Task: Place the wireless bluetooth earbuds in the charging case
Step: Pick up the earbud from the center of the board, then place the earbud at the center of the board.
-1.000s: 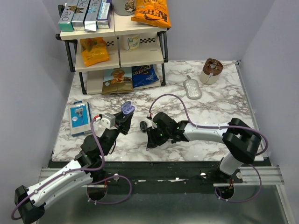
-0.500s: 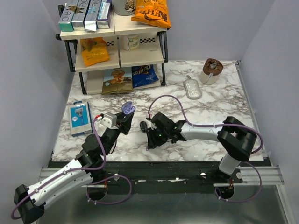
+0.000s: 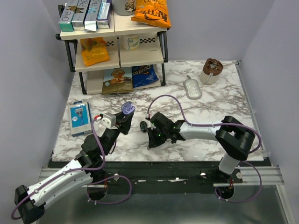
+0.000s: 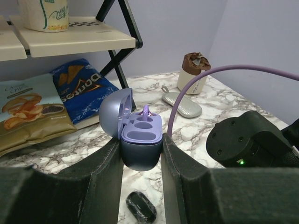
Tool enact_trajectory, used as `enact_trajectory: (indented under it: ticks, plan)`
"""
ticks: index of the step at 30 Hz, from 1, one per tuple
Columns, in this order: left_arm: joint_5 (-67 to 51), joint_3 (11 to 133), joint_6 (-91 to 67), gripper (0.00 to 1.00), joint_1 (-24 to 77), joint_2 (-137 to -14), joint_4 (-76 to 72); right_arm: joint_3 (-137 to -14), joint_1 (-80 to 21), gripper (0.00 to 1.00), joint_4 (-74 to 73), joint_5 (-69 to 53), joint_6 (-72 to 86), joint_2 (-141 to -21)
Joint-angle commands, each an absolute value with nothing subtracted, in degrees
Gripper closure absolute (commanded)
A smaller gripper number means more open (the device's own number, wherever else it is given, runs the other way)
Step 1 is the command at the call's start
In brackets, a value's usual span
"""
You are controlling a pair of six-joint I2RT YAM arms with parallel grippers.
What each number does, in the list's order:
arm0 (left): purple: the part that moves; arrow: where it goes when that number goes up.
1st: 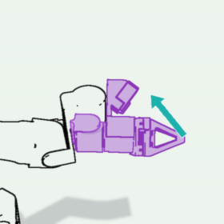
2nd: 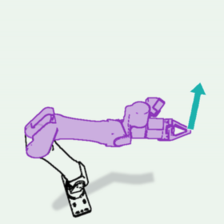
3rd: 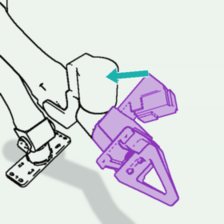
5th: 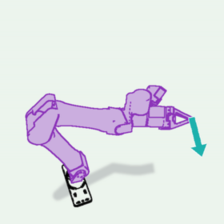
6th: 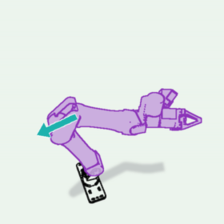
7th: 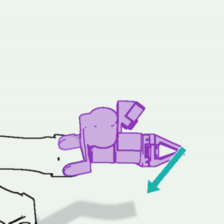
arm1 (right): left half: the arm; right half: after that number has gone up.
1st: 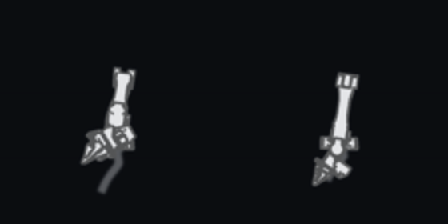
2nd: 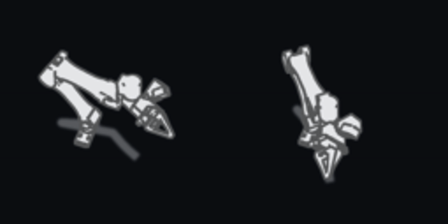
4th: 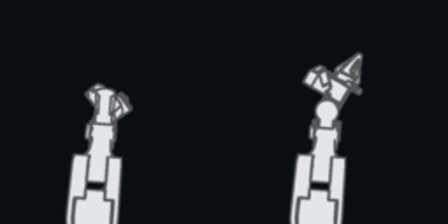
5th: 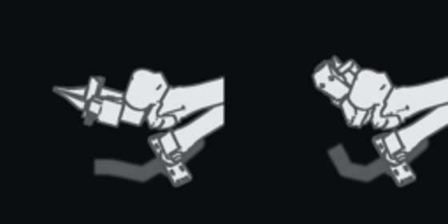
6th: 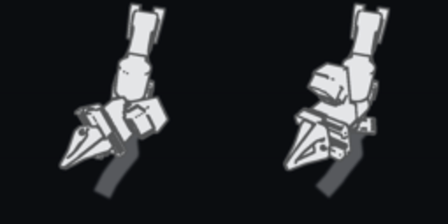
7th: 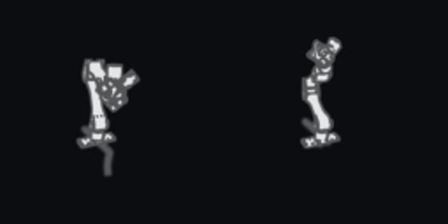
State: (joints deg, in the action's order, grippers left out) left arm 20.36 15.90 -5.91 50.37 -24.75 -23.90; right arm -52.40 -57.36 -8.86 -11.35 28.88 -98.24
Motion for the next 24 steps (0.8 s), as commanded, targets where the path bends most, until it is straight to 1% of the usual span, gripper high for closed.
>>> enact_trajectory:
  ticks: [1, 4, 7, 8, 10, 12, 14, 15, 17, 18, 19, 21, 24]
  plan:
    - [20.0, 15.6, -6.4, 1.00, 50.4, -24.3, -24.5, -51.2, -57.7, 0.74, -10.5, -8.5, 28.8, -95.6]
    - [20.0, 15.6, -6.4, 1.00, 50.4, -24.3, -24.6, -50.4, -57.7, 0.79, -12.6, -5.0, 28.2, -92.4]
    - [19.6, 15.8, -6.4, 1.00, 50.4, -24.6, -24.8, -51.4, -57.8, 0.80, -17.2, -0.2, 24.7, -87.7]
    - [19.5, 15.9, -6.4, 1.00, 50.4, -24.7, -24.8, -51.8, -57.7, 0.80, -18.4, 3.8, 23.6, -86.7]
    - [19.4, 15.8, -6.3, 1.00, 50.4, -25.0, -25.5, -52.8, -57.4, 0.81, -21.3, 7.5, 21.0, -83.7]
    - [19.3, 15.8, -6.4, 1.00, 50.4, -25.6, -26.4, -53.6, -54.3, 0.82, -22.8, 9.3, 20.6, -81.8]
    - [19.1, 15.6, -6.6, 1.00, 50.4, -25.9, -27.3, -53.5, -50.1, 0.84, -24.0, 7.6, 22.8, -81.0]
    - [19.1, 15.6, -6.9, 1.00, 50.4, -26.4, -28.1, -53.2, -44.7, 0.85, -24.1, 4.1, 24.2, -80.6]
    - [18.8, 15.7, -7.1, 1.00, 50.4, -26.8, -28.6, -51.0, -39.3, 0.86, -22.3, 0.4, 29.4, -78.8]
    - [18.6, 15.7, -7.3, 1.00, 50.4, -27.2, -29.1, -49.9, -34.8, 0.87, -21.5, -2.9, 31.4, -78.2]
    - [18.5, 15.8, -7.4, 1.00, 50.4, -27.2, -29.4, -48.7, -33.2, 0.91, -20.7, -3.3, 35.4, -77.4]
    - [18.1, 16.0, -7.2, 1.00, 50.4, -27.5, -29.8, -48.1, -29.7, 0.93, -20.0, -3.6, 39.0, -77.0]
    - [18.1, 15.8, -7.5, 1.00, 50.4, -27.3, -30.6, -47.8, -27.3, 0.94, -20.0, -2.6, 46.6, -77.1]
